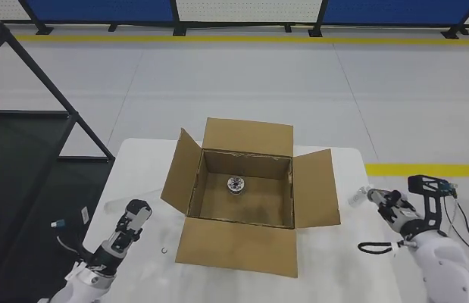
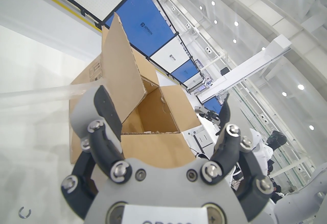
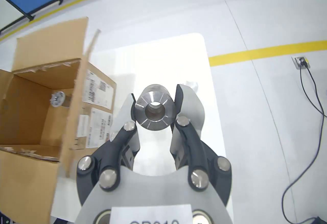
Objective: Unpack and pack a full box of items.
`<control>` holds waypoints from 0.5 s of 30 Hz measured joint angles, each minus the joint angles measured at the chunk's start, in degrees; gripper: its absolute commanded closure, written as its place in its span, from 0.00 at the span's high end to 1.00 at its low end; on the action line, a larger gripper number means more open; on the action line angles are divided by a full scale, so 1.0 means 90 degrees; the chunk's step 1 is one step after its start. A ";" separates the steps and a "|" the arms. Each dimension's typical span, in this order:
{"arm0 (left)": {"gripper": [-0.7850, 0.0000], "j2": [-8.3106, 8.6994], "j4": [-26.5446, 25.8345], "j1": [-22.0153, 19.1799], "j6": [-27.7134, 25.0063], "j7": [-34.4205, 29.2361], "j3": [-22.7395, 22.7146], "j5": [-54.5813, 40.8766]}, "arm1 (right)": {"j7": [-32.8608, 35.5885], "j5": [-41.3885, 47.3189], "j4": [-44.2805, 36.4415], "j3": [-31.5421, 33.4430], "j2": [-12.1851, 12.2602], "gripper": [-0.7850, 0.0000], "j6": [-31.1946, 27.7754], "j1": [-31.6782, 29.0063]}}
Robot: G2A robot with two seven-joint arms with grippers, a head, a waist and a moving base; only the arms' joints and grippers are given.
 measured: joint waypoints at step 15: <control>1.00 0.0021 -0.0133 0.0043 0.0163 0.0042 0.0050 0.0114 | 0.0172 -0.1295 0.2522 -0.0804 0.0175 0.00 -0.0238 0.0906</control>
